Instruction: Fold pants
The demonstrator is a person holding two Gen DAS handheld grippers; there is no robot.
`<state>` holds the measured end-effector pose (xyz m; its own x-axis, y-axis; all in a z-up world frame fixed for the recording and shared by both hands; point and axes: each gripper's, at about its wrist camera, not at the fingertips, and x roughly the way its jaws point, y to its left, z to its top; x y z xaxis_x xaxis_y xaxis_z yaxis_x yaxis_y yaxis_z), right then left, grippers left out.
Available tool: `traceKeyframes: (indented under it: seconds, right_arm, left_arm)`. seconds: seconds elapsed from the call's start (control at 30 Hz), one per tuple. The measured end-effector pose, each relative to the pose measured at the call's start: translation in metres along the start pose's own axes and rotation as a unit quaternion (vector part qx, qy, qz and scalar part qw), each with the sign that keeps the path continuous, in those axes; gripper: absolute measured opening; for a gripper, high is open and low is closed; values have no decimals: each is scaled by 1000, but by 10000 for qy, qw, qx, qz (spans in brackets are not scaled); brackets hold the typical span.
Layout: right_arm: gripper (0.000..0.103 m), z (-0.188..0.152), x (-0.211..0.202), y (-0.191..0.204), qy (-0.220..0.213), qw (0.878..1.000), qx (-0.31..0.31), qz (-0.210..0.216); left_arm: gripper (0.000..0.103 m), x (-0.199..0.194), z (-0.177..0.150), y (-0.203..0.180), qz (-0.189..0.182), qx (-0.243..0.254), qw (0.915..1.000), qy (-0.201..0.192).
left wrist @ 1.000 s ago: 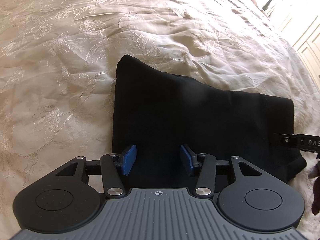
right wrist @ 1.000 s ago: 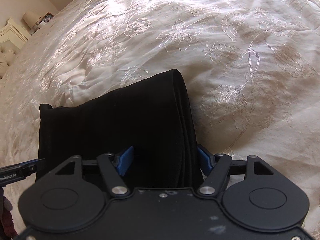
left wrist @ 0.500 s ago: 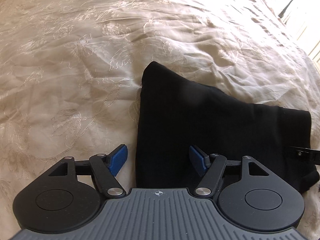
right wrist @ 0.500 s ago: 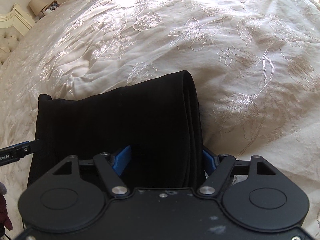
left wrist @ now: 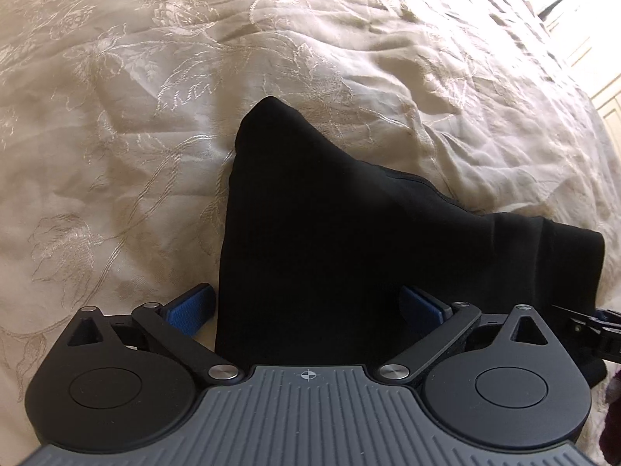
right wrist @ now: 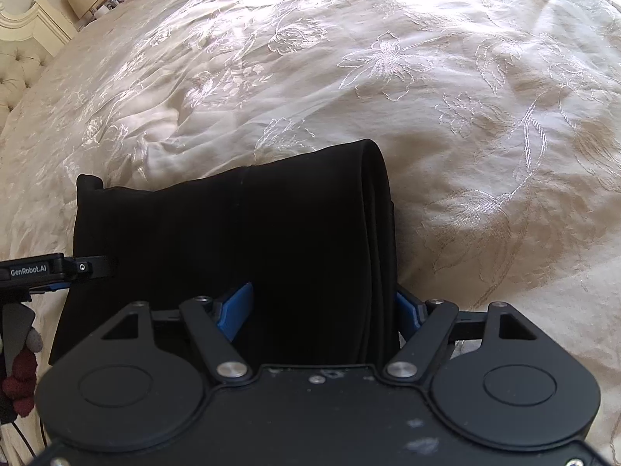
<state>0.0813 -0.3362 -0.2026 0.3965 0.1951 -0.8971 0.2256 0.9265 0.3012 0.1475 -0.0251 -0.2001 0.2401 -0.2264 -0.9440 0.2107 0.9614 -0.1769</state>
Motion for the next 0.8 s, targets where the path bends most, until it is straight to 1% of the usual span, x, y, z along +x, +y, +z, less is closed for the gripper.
traceKeyframes:
  seconds: [0.07,0.17,0.23,0.27,0.3,0.33,0.4,0.43,0.47,0.5,0.53,0.57,0.6,0.67,0.8]
  right_arm:
    - [80,0,0,0,8,10000,-7,16]
    - [80,1,0,-1,24,10000,-26,45]
    - [80,0,-1,-1,27,10000,-31,68]
    - [80,0,-1,-1,25,10000,-38,75]
    - [77,0,-2,-2,16,10000,-52,81]
    - [77,-1,-3,-1,-1,9999,-72,78]
    - [71,-3,-6,1,-25,9999,-95,73]
    - [67,-4,-9,2,-55,9999,-106,75]
    - [58,-5,-12,3,-93,9999,-122,78]
    - [47,-6,-15,4,-139,9998,-126,51]
    - [41,-6,-21,5,-195,9997,-120,47]
    - [28,-7,-26,4,-247,9996,-88,82]
    - [24,-7,-31,4,-291,9995,-28,142]
    - [23,-9,-41,6,-379,9991,10,183]
    - [22,-13,-60,18,-555,9979,-217,239]
  left_arm:
    - [103,5,6,-2,-160,-159,9995,212]
    - [102,7,13,-6,-142,-283,9986,427]
    - [95,4,12,-9,-70,-279,9989,377]
    - [86,-2,8,-12,-33,-277,9992,279]
    - [76,-6,5,-14,21,-268,9994,197]
    - [71,-11,1,-17,122,-239,9996,96]
    - [45,-22,-6,-21,293,-178,9994,-77]
    - [37,-27,-9,-22,384,-173,9990,-152]
    - [28,-32,-12,-22,435,-180,9986,-227]
    - [23,-39,-14,-22,426,-215,9984,-307]
    - [22,-45,-15,-24,430,-246,9980,-381]
    - [20,-50,-15,-27,459,-248,9976,-452]
    - [19,-56,-18,-30,501,-226,9972,-511]
    - [16,-69,-18,-40,602,-167,9960,-642]
    - [15,-91,-24,-48,664,-231,9942,-811]
